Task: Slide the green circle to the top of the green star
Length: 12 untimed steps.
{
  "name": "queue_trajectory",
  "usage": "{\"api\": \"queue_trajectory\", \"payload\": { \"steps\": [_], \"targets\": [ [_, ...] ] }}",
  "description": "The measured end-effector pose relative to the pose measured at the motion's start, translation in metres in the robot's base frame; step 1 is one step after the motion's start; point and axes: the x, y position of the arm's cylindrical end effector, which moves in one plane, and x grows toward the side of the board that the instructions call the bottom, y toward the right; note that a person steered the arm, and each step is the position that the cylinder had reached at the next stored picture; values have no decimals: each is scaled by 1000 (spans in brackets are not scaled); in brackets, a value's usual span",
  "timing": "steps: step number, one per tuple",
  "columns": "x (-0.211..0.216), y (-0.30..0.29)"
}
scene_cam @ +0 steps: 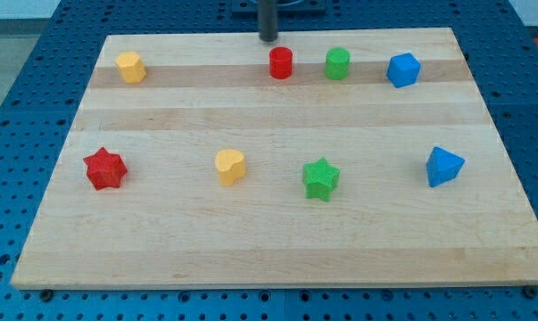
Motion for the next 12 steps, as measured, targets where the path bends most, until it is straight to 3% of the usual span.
{"api": "queue_trajectory", "payload": {
  "steps": [1,2,8,9,11,12],
  "targets": [
    [30,70],
    [42,96],
    [82,102],
    [118,102],
    [247,102],
    [265,104]
  ]
}}
